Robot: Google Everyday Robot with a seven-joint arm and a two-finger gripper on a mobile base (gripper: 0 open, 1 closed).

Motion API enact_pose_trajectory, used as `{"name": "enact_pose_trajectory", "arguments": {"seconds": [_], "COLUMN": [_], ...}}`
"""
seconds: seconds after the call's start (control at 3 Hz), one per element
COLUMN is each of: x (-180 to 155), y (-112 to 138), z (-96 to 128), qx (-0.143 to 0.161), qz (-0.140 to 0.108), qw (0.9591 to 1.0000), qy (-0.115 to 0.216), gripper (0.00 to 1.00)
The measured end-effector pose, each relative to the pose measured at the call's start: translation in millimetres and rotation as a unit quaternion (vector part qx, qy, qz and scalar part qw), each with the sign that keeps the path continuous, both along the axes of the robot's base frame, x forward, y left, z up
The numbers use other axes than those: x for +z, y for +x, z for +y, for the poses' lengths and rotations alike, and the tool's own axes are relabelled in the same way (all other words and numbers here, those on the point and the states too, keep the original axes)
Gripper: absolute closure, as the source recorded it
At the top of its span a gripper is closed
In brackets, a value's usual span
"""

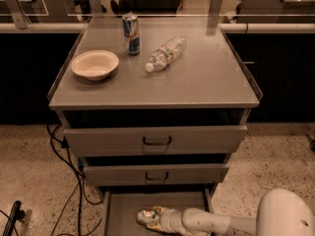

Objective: Pick 7up can from bottom drawer and place on counter

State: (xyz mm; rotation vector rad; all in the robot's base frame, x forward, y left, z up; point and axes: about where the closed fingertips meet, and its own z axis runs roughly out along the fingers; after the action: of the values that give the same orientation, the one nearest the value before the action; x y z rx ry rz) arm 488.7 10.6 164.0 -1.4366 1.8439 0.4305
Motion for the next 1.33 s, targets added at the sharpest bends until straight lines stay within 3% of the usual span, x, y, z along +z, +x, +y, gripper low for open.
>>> {"name": "enact_pose_trajectory", "arguments": {"seconds": [0.33, 0.67, 1.0, 1.33], "x": [17.5, 19.8, 50.2, 122.8], "y": [-32.0, -38.8, -51.1, -70.0], "z": [-0.4, 0.3, 3.3, -3.4], "qx": [0.009, 0.014, 0.037, 0.067], "qz": [-0.015, -0.023, -0.046, -0.089], "qw": [0.9998, 0.9996, 0.9981, 0.9934], "qy": [0.003, -0.006, -0.017, -0.028], "gripper": [1.00, 1.00, 1.00, 1.00]}}
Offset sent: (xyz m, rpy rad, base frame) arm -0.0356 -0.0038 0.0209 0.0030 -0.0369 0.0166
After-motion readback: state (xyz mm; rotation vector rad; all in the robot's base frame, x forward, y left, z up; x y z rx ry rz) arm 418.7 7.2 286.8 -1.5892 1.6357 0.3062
